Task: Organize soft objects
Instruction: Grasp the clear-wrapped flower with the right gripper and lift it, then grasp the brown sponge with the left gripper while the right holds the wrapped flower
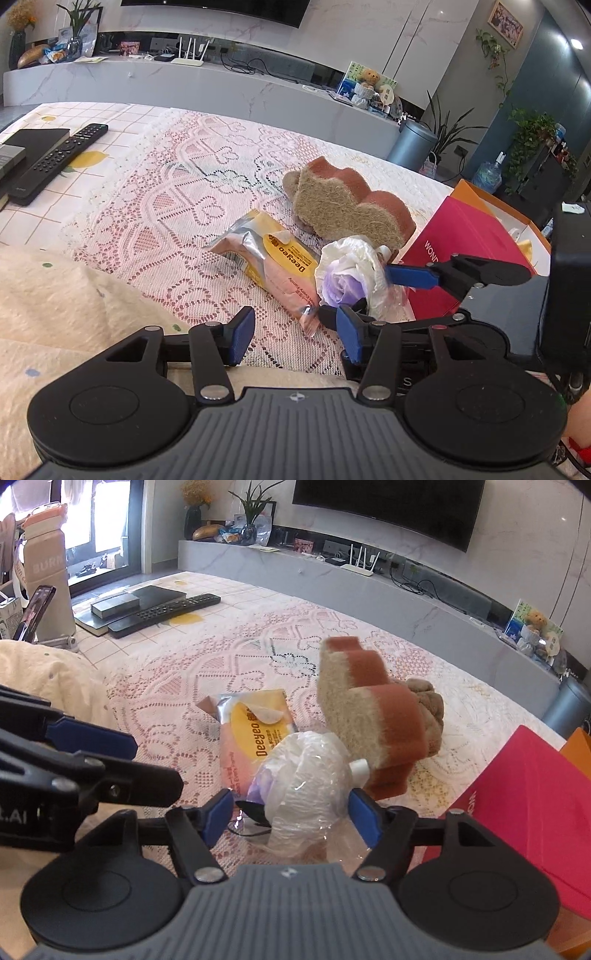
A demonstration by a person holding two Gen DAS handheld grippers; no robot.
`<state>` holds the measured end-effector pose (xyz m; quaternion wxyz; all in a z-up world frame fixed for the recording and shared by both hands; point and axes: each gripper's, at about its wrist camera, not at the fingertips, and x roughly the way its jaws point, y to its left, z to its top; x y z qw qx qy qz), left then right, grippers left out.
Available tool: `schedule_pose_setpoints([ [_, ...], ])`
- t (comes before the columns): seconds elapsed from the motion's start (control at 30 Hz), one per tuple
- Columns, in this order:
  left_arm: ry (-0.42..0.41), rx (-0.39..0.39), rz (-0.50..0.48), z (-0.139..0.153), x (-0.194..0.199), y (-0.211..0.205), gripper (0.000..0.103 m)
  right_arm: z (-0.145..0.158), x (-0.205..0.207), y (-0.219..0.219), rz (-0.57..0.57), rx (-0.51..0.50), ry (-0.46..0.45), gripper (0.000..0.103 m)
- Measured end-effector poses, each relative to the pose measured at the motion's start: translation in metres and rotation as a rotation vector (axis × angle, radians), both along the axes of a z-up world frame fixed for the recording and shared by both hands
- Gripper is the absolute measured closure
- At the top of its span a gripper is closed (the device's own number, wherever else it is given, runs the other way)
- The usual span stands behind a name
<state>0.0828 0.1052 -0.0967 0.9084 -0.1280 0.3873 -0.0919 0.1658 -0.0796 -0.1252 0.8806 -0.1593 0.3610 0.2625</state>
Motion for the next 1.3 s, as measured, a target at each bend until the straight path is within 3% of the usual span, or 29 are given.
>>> schedule_pose_setpoints([
  [0.17, 0.002, 0.001, 0.002, 0.000, 0.000, 0.000, 0.046, -0.001, -0.002, 0.004, 0.029, -0.023, -0.001, 0.027],
  [0.27, 0.003, 0.003, 0.002, 0.000, 0.000, 0.000, 0.046, 0.000, -0.003, 0.003, 0.007, -0.036, -0.028, 0.045],
  [0.5, -0.021, -0.004, -0.001, 0.004, -0.004, 0.000, 0.046, 0.013, -0.004, -0.011, -0.042, 0.046, 0.002, 0.058],
  [0.8, -0.099, -0.034, -0.001, 0.021, -0.016, 0.000, 0.047, 0.049, -0.030, -0.035, -0.072, 0.165, 0.006, 0.059],
  [1.03, -0.067, -0.117, 0.032, 0.024, -0.013, 0.009, 0.047, 0.084, -0.048, -0.056, -0.083, 0.219, -0.047, 0.059],
  [1.3, -0.050, -0.117, 0.011, 0.028, 0.000, -0.003, 0.046, 0.100, -0.022, -0.074, -0.217, 0.318, -0.070, 0.059],
])
